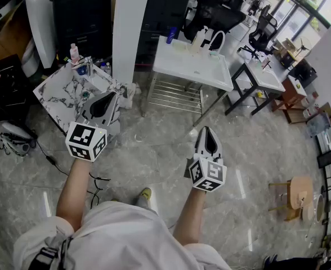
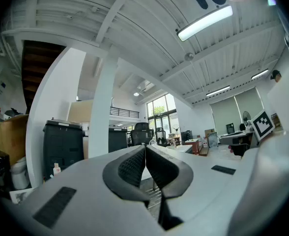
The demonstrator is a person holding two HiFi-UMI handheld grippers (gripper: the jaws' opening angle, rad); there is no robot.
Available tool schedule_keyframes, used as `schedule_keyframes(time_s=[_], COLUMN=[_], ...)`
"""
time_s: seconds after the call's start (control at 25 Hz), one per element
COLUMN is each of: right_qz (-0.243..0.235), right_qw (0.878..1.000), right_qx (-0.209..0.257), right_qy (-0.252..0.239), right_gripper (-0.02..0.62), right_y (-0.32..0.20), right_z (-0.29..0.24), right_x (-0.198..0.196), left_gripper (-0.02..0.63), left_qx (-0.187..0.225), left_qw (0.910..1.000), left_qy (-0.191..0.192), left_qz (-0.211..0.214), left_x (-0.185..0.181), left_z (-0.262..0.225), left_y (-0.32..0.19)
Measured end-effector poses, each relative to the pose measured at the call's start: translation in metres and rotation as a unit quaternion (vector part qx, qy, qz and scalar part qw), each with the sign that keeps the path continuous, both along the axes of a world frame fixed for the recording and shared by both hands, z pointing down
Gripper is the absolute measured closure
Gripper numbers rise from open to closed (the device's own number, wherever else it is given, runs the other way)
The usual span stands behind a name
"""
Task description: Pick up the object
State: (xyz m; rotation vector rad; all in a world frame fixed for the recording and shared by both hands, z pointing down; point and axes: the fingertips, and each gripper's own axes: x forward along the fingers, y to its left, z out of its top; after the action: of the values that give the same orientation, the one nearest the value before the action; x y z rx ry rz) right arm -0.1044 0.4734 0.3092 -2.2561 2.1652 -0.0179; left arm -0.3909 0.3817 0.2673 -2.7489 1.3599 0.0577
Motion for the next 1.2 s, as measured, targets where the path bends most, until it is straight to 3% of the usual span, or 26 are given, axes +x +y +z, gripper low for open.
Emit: schedule_keyframes(time_s=[0.48, 1.0, 1.08, 1.2], right_qz=[0.011, -0.007, -0.008, -0.005], right_qw=[1.0, 1.0, 1.0, 1.0], right_qx=[-0.005, 0.001, -0.001, 0.0], right_qy=[-0.007, -0.009, -0.009, -0.012], right_gripper=[0.589, 0.588, 0.588, 0.588], right_y=[-0.007, -0.02, -0.022, -0.024], right_z=[0.006, 0.011, 0.011, 0.012], right_x=[0.01, 0.014, 0.017, 0.024], left_gripper=[0.586, 0.582, 0.53, 0.522], left_qx=[-0.004, -0.004, -0.008, -0.012], left_qw=[0.9999, 0.9993, 0.9994, 0.9994], left_qy=[-0.005, -0.01, -0.005, -0.001], left_qz=[0.012, 0.036, 0.034, 0.031], left_x=[0.016, 0.043, 0.044, 0.048], left_z=[0.004, 0.006, 0.006, 0.008], left_y=[-0.014, -0.02, -0.022, -0.026])
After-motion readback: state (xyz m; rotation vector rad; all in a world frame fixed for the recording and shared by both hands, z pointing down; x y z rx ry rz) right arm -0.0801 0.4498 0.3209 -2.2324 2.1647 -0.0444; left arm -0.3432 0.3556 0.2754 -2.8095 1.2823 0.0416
